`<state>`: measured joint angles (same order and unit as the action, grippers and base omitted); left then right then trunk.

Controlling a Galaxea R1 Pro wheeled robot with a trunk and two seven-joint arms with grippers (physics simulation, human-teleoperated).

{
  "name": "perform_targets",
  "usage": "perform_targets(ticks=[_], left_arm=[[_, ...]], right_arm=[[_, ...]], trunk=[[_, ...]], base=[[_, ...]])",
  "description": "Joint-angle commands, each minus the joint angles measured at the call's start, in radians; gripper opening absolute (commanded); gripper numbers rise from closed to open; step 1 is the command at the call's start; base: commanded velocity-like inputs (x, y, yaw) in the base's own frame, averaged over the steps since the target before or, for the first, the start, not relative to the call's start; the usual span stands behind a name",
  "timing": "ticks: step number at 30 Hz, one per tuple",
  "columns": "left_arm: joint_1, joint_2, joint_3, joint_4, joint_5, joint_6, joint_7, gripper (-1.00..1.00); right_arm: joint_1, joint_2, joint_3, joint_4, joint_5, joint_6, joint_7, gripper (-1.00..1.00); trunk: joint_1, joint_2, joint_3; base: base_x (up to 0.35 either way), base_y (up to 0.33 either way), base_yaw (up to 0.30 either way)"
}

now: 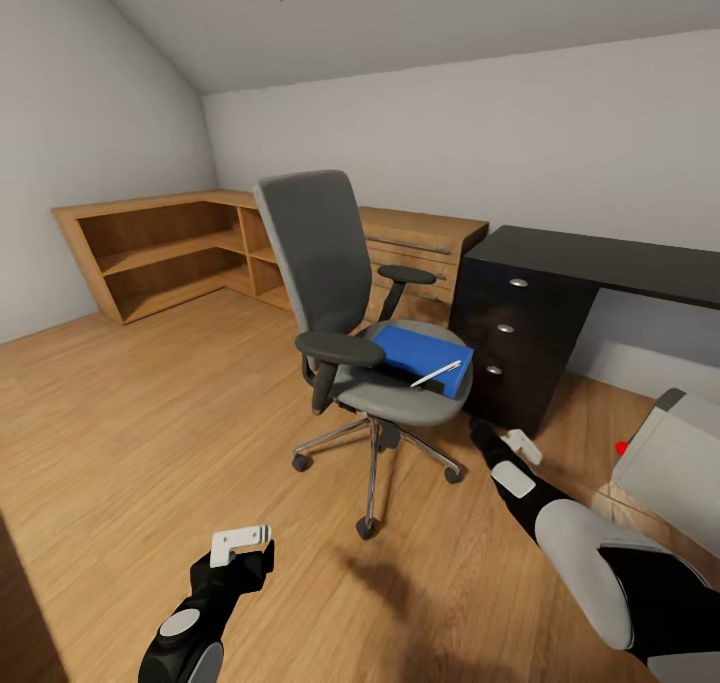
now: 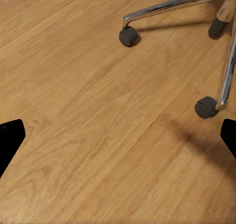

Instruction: In the bedroom, organize the workspace by keeping the computer under the desk, ensuring the monitor is on the desk, placing the keyboard on the desk next to the monitor, placing the mouse on the desk next to the keyboard, moving the folder from the swivel chair onto the desk next to the mouse, stacking the notebook on top of the folder with the pen on top of the notebook, and positioning the swivel chair next to the desk.

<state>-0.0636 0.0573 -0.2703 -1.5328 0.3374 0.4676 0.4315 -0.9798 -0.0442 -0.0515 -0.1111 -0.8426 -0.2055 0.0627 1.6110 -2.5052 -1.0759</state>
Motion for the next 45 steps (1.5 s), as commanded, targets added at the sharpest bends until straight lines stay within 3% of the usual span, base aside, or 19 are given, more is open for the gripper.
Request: perform_targets(ticks=[1,13,17,19,23,36,41,45], left_arm=[[-0.001,0.001,-0.003,-0.002,0.010,0.002,0.010,1.00],[-0.001,0.001,-0.003,-0.002,0.010,0.002,0.010,1.00],[-0.001,0.001,-0.004,-0.002,0.010,0.002,0.010,1.00],[-0.001,0.001,-0.004,-0.001,0.011,0.002,0.011,1.00],[-0.001,0.001,-0.004,-0.002,0.011,0.002,0.011,1.00],[-0.001,0.001,-0.006,-0.001,0.011,0.002,0.012,1.00],[-0.001,0.001,-0.006,-0.001,0.011,0.002,0.012,1.00],[-0.001,0.001,-0.006,-0.001,0.011,0.002,0.012,1.00]], right_arm=[[-0.001,0.000,-0.005,0.001,-0.005,0.007,0.010,1.00],[0.000,-0.001,-0.005,-0.001,-0.007,0.099,0.022,1.00],[0.000,-0.005,-0.007,-0.006,-0.009,0.181,0.031,1.00],[0.000,-0.007,-0.008,-0.009,-0.011,0.266,0.045,1.00],[0.000,-0.008,-0.008,-0.010,-0.011,0.301,0.064,1.00],[0.000,-0.008,-0.007,-0.009,-0.010,0.308,0.104,1.00],[0.000,-0.008,-0.007,-0.006,-0.008,0.308,0.144,1.00],[0.000,-0.016,-0.005,-0.002,-0.003,0.307,0.220,1.00]], trunk=[[0.000,0.000,-0.001],[0.000,0.000,-0.001],[0.000,0.000,-0.001],[0.000,0.000,-0.001],[0.000,0.000,-0.001],[0.000,0.000,-0.001],[0.000,0.000,-0.001],[0.000,0.000,-0.001]], base=[[0.000,0.000,0.000],[0.000,0.000,0.000],[0.000,0.000,0.000],[0.000,0.000,0.000],[0.000,0.000,0.000],[0.000,0.000,0.000],[0.000,0.000,0.000],[0.000,0.000,0.000]])
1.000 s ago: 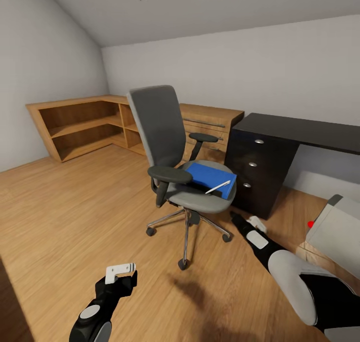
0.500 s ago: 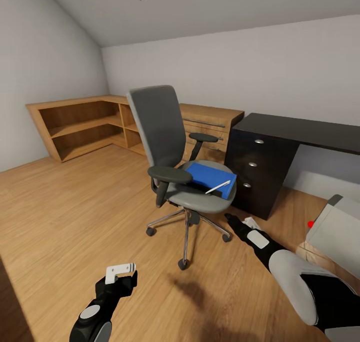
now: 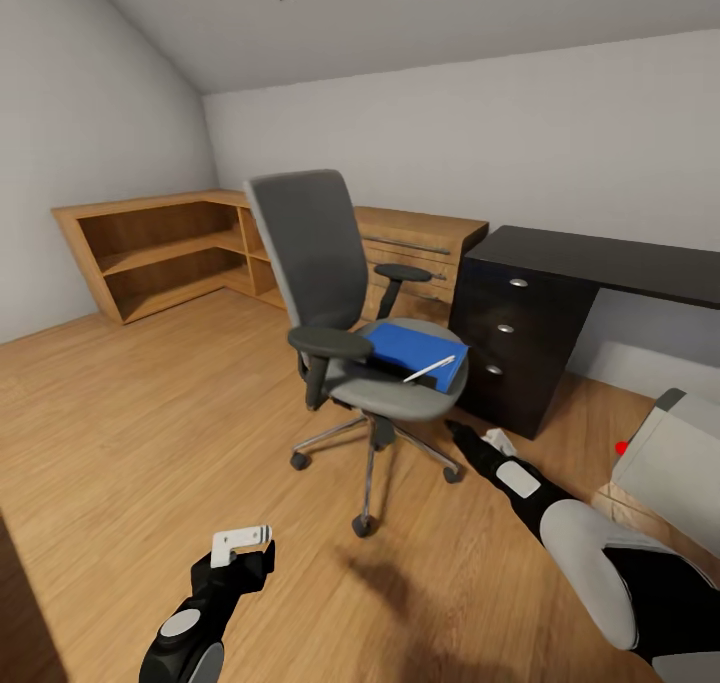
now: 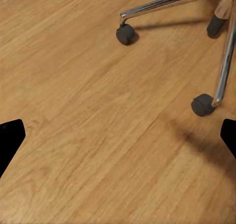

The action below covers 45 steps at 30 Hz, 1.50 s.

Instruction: In the bedroom, organize the workspace by keeping the computer under the desk, ensuring the monitor is on the desk, placing the keyboard on the desk next to the monitor, placing the mouse on the desk next to the keyboard, moving the folder from the swivel chair onto the desk next to the mouse, stacking the notebook on top of the folder with the pen on top of the notebook, and positioning the swivel chair next to the desk.

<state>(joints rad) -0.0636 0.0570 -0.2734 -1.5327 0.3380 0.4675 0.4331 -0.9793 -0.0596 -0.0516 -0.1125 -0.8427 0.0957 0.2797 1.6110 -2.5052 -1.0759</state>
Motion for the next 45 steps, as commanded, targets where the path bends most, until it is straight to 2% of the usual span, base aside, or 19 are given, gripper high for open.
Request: perform_targets(ticks=[1,8,27,28,29,31,33,45], left_arm=[[-0.001,0.001,-0.003,-0.001,0.010,0.002,0.010,1.00],[-0.001,0.001,-0.003,-0.001,0.010,0.002,0.009,1.00],[-0.001,0.001,-0.003,0.000,0.011,0.002,0.009,1.00],[-0.001,0.000,-0.004,0.000,0.011,0.002,0.009,1.00],[-0.001,0.000,-0.004,0.000,0.012,0.002,0.009,1.00],[-0.001,0.000,-0.004,0.000,0.012,0.002,0.008,1.00],[-0.001,0.001,-0.004,0.002,0.012,0.003,0.005,1.00],[-0.001,0.000,-0.004,0.017,0.011,0.003,0.004,1.00]], right_arm=[[0.000,-0.004,-0.005,0.000,-0.003,0.006,0.018,1.00],[0.001,-0.008,-0.004,0.002,-0.001,0.004,0.052,1.00],[0.001,-0.008,-0.004,0.002,-0.001,0.004,0.059,1.00],[0.001,-0.009,-0.004,0.002,-0.001,0.004,0.070,1.00],[0.010,-0.017,-0.004,0.003,0.000,0.004,0.170,1.00],[0.020,-0.024,-0.004,0.002,0.000,0.004,0.211,1.00],[0.034,-0.033,-0.004,0.002,-0.002,0.004,0.280,1.00],[0.036,-0.033,-0.004,0.002,-0.005,0.001,0.291,1.00]], trunk=[[0.000,0.000,-0.001],[0.000,0.000,-0.001],[0.000,0.000,-0.001],[0.000,0.000,-0.001],[0.000,0.000,-0.001],[0.000,0.000,-0.001],[0.000,0.000,-0.001],[0.000,0.000,-0.001]], base=[[0.000,0.000,0.000],[0.000,0.000,0.000],[-0.119,0.000,0.000],[-0.007,0.000,0.000],[-0.001,0.000,0.000],[0.000,0.000,0.000],[0.000,0.000,0.000],[0.000,0.000,0.000]])
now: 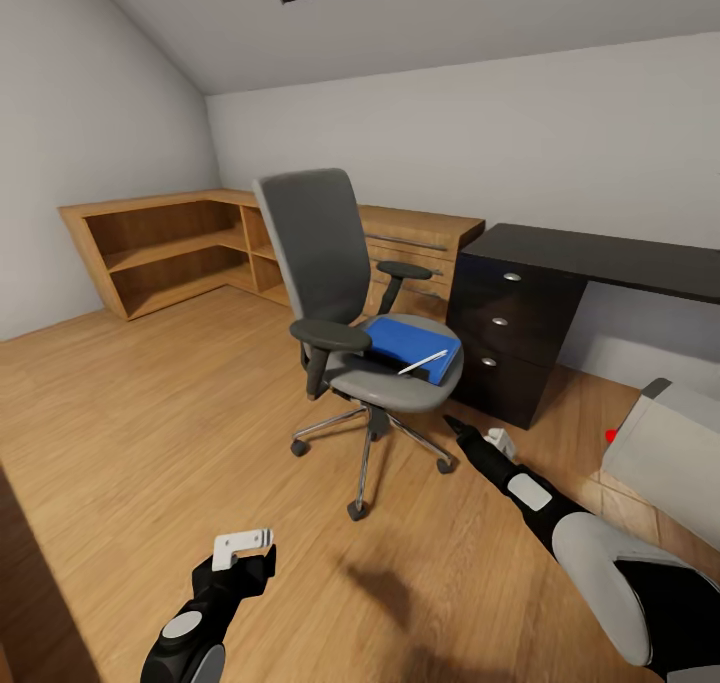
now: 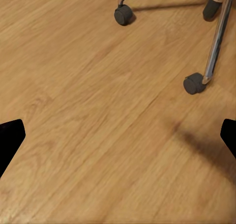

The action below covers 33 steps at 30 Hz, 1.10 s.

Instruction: In the bedroom, organize the workspace by keeping the computer under the desk, ensuring the monitor is on the desk, placing the keyboard on the desk next to the monitor, placing the mouse on the desk next to the keyboard, moving the folder from the swivel chair onto the desk next to the mouse, stacking the notebook on top of the folder with the pen on top of the notebook, and positioning the swivel chair next to the desk.

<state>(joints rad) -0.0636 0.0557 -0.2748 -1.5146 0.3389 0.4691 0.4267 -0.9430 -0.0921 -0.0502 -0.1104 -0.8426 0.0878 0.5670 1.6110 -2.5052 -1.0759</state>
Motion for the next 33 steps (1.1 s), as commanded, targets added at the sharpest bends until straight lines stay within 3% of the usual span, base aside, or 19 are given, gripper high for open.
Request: perform_targets(ticks=[1,25,33], left_arm=[[-0.001,0.001,-0.003,-0.001,0.010,0.002,0.010,1.00],[-0.001,0.001,-0.004,-0.001,0.009,0.000,0.012,1.00],[-0.001,0.001,-0.004,0.000,0.009,0.000,0.015,1.00]], right_arm=[[0.000,0.000,-0.005,0.000,-0.005,0.009,0.004,1.00],[0.000,0.005,-0.005,0.001,-0.007,0.004,0.005,1.00],[0.000,0.006,-0.004,0.001,-0.007,0.004,0.005,1.00]], trunk=[[0.000,0.000,-0.001],[0.000,0.000,-0.001],[0.000,0.000,-0.001]], base=[[0.000,0.000,0.000],[0.255,0.000,0.000],[0.105,0.000,0.000]])
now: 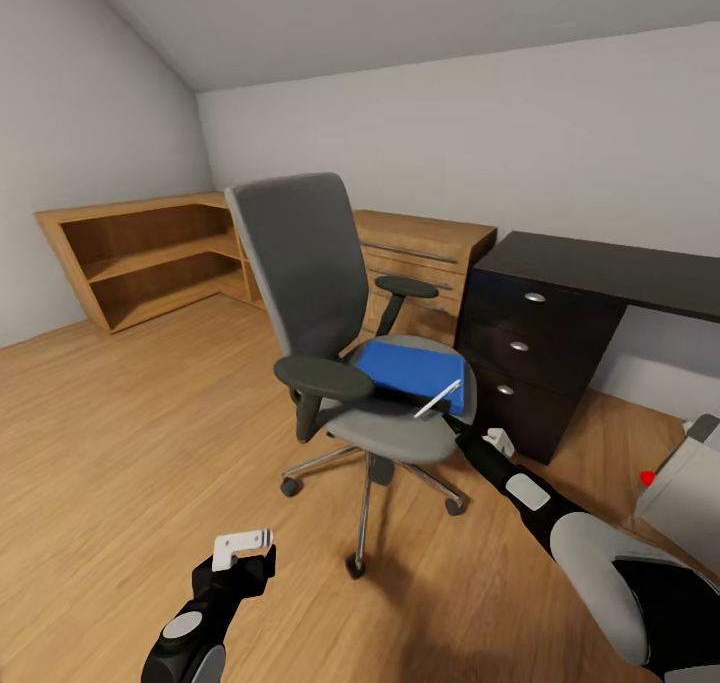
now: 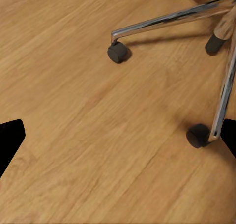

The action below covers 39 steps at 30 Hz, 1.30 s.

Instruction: In the bedroom, organize the workspace by keeping the computer under the desk, ensuring the monitor is on the desk, placing the keyboard on the desk next to the monitor, placing the mouse on the desk next to the keyboard, moving the folder from the swivel chair onto the desk next to the mouse, stacking the notebook on top of the folder with the pen on top of the notebook, and positioning the swivel chair next to the desk.

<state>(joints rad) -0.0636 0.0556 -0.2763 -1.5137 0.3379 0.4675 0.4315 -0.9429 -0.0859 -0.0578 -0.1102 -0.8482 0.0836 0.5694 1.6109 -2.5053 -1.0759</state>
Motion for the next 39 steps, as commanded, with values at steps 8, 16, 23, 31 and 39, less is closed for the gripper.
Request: perform_targets(ticks=[8,16,23,31,39], left_arm=[[-0.001,0.001,-0.003,-0.002,0.009,0.002,0.010,1.00],[-0.001,0.000,-0.004,-0.002,0.009,0.002,0.010,1.00],[-0.001,0.000,-0.004,-0.002,0.009,0.002,0.011,1.00],[-0.001,0.000,-0.004,-0.001,0.009,0.002,0.007,1.00],[-0.001,0.000,-0.004,-0.001,0.010,0.002,0.006,1.00]], right_arm=[[0.000,0.000,0.003,0.001,0.000,0.008,0.003,1.00],[0.000,0.000,0.004,0.000,0.000,0.008,0.003,1.00],[0.000,0.000,0.003,0.000,0.000,0.008,0.003,1.00],[0.000,-0.001,0.003,0.000,0.000,0.008,0.003,1.00],[0.000,-0.002,0.003,0.001,-0.002,0.008,0.004,1.00]], trunk=[[0.000,0.000,-0.001],[0.000,0.000,0.004],[0.000,0.000,0.011],[0.000,0.000,0.015],[0.000,0.000,0.015]], base=[[0.006,0.000,0.000],[0.000,0.000,0.108],[0.000,0.000,0.191],[0.185,0.058,0.077],[0.306,0.100,0.003]])
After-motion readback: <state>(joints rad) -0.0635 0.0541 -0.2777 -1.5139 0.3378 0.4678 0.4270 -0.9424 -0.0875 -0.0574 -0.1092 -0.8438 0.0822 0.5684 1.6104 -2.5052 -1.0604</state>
